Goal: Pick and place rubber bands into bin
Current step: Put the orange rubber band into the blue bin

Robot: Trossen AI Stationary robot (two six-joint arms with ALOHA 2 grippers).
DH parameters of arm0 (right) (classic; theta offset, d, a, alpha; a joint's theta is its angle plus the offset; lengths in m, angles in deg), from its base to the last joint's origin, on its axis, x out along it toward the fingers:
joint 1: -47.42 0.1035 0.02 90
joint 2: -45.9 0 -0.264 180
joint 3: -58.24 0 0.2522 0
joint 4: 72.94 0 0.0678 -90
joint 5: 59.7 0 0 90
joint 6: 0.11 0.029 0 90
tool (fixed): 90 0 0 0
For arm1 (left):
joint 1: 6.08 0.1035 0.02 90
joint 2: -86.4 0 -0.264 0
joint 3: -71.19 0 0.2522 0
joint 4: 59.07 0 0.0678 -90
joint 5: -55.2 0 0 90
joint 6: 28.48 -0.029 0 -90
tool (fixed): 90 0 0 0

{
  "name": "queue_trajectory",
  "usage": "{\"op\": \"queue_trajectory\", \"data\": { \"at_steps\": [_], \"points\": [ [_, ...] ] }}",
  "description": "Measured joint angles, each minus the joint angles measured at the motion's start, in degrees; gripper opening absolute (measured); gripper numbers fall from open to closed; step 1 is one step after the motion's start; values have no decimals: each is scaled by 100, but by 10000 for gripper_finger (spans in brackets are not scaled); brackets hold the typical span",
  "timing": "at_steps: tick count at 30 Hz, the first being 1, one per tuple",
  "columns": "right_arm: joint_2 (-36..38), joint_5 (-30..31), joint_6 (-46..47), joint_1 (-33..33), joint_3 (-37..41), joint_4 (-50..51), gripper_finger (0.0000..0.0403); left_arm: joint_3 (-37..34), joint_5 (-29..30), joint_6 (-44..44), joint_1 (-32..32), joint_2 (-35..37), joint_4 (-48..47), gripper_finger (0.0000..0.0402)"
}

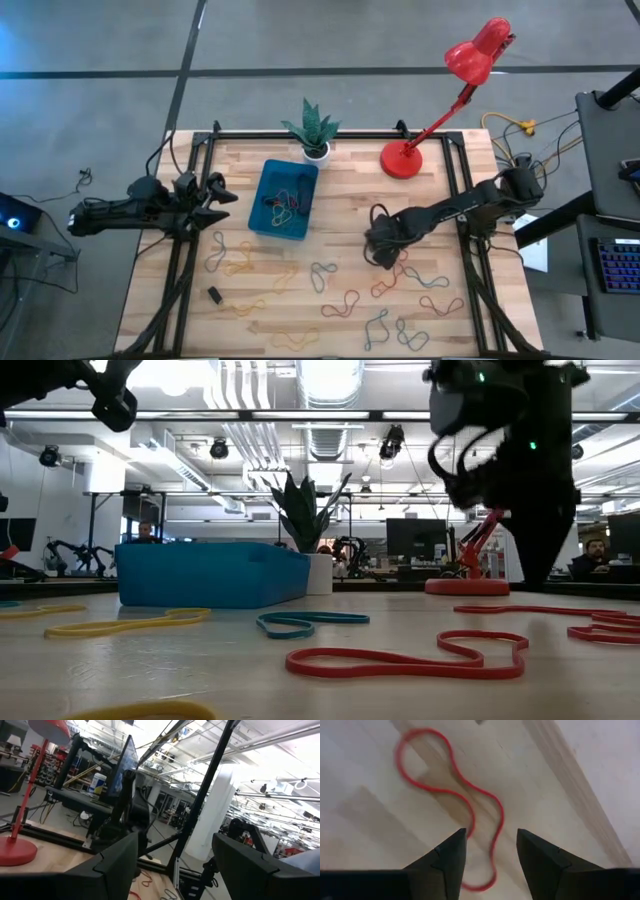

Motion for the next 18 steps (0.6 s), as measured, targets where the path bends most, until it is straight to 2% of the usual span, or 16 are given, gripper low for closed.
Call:
{"op": "queue_trajectory", "data": {
  "at_steps": [4,9,18],
  "points": [
    [27,-6,-393,13,368,-532,162,0,289,0,1,-40,13,240],
    [15,37,-1437,48,595,-1011,162,2,721,0,0,-125,22,240],
    [23,345,-3069,55,687,-1191,162,4,745,156,0,-297,18,240]
  ]
}}
